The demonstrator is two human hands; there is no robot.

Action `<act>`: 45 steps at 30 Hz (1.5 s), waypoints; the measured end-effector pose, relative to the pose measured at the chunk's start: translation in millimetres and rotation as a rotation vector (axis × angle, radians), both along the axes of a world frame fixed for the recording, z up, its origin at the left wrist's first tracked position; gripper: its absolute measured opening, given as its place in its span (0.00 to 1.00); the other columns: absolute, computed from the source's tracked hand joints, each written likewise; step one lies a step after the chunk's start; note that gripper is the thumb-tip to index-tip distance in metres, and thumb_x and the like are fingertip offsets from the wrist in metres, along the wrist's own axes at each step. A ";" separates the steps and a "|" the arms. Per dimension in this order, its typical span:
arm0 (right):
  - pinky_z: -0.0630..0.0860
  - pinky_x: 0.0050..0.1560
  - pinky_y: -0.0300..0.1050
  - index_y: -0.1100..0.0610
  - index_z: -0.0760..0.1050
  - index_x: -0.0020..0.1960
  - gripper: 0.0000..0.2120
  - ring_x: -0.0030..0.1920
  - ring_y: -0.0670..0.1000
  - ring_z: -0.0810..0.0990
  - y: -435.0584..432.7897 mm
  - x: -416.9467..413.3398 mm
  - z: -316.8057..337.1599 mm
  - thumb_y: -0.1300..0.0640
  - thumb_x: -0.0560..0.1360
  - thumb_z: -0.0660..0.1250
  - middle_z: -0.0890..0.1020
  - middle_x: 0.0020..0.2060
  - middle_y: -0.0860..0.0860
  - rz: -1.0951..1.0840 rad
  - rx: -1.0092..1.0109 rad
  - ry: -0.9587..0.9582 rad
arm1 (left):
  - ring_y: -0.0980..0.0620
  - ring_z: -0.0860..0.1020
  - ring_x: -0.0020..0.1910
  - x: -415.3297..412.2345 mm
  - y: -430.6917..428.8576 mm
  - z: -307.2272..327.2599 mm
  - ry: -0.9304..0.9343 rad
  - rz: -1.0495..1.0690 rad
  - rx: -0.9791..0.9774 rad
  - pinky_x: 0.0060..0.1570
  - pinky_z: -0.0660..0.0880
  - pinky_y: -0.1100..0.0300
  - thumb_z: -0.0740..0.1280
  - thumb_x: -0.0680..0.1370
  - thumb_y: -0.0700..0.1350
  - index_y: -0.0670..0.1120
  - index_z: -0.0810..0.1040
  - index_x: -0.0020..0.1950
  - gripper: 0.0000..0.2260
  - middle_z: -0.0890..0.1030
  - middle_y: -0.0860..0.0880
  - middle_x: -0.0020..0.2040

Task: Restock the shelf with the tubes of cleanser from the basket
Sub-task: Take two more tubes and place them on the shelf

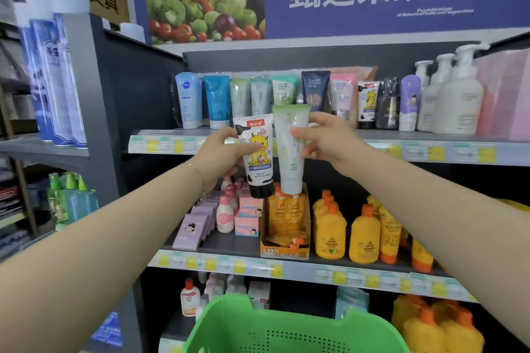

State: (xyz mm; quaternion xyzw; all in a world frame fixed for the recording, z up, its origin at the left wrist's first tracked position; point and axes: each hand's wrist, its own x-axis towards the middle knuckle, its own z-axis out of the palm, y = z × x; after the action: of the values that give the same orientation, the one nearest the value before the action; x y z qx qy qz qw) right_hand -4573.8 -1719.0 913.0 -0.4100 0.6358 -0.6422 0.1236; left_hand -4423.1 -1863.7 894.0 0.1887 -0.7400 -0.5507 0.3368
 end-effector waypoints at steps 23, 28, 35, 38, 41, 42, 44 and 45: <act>0.65 0.34 0.41 0.64 0.77 0.59 0.13 0.24 0.46 0.71 -108.6 4.1 78.8 0.62 0.76 0.69 0.82 0.49 0.60 0.078 -0.141 -0.021 | 0.50 0.80 0.42 6.7 -102.6 77.4 0.115 0.016 -0.083 0.40 0.75 0.58 0.74 0.73 0.48 0.47 0.75 0.62 0.20 0.83 0.47 0.55; 0.66 0.33 0.42 0.64 0.79 0.55 0.09 0.23 0.47 0.71 -130.7 -3.7 92.0 0.62 0.76 0.70 0.82 0.45 0.58 -0.017 -0.171 0.027 | 0.58 0.80 0.29 -2.0 -130.0 89.2 0.203 0.066 -0.081 0.27 0.74 0.67 0.72 0.75 0.44 0.46 0.75 0.57 0.12 0.84 0.48 0.49; 0.68 0.32 0.43 0.57 0.78 0.44 0.03 0.26 0.49 0.72 -177.2 -24.0 98.0 0.61 0.75 0.71 0.82 0.43 0.59 -0.178 -0.142 0.077 | 0.65 0.77 0.24 -17.9 -163.9 96.3 0.274 0.123 -0.103 0.23 0.71 0.71 0.71 0.76 0.43 0.44 0.74 0.58 0.13 0.81 0.51 0.45; 0.69 0.34 0.44 0.56 0.78 0.42 0.04 0.28 0.49 0.72 -200.4 -33.6 100.0 0.60 0.75 0.71 0.82 0.42 0.59 -0.249 -0.125 0.091 | 0.65 0.77 0.25 -22.0 -178.8 95.5 0.260 0.117 -0.129 0.24 0.71 0.72 0.72 0.76 0.44 0.44 0.74 0.58 0.14 0.81 0.52 0.43; 0.69 0.33 0.43 0.57 0.77 0.43 0.03 0.29 0.50 0.73 -219.6 -42.1 100.7 0.60 0.75 0.71 0.81 0.41 0.58 -0.296 -0.104 0.103 | 0.66 0.76 0.27 -25.8 -187.0 93.8 0.227 0.101 -0.159 0.25 0.71 0.73 0.71 0.76 0.45 0.46 0.74 0.60 0.14 0.80 0.54 0.43; 0.69 0.32 0.42 0.57 0.77 0.44 0.03 0.29 0.50 0.73 -226.6 -44.5 100.9 0.60 0.75 0.71 0.80 0.40 0.58 -0.314 -0.092 0.107 | 0.67 0.76 0.26 -26.9 -190.2 93.0 0.226 0.092 -0.162 0.24 0.70 0.73 0.71 0.76 0.44 0.45 0.74 0.60 0.14 0.79 0.54 0.42; 0.68 0.30 0.41 0.58 0.77 0.46 0.03 0.29 0.50 0.73 -239.7 -48.6 101.0 0.60 0.75 0.71 0.79 0.38 0.56 -0.336 -0.072 0.116 | 0.67 0.75 0.23 -29.6 -196.9 90.6 0.226 0.078 -0.164 0.23 0.69 0.73 0.70 0.77 0.43 0.43 0.74 0.61 0.14 0.78 0.53 0.42; 0.68 0.30 0.41 0.59 0.77 0.46 0.03 0.29 0.50 0.73 -245.9 -50.4 100.9 0.60 0.75 0.71 0.79 0.38 0.56 -0.344 -0.062 0.119 | 0.67 0.74 0.22 -31.2 -199.9 89.1 0.225 0.075 -0.162 0.22 0.69 0.73 0.70 0.77 0.43 0.42 0.74 0.61 0.15 0.78 0.52 0.41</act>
State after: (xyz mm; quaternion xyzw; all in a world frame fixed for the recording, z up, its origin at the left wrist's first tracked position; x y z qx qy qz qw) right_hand -4624.2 -1964.9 1013.9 -0.3364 0.6825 -0.6478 -0.0387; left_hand -4454.4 -2063.6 983.0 0.1255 -0.7321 -0.4939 0.4521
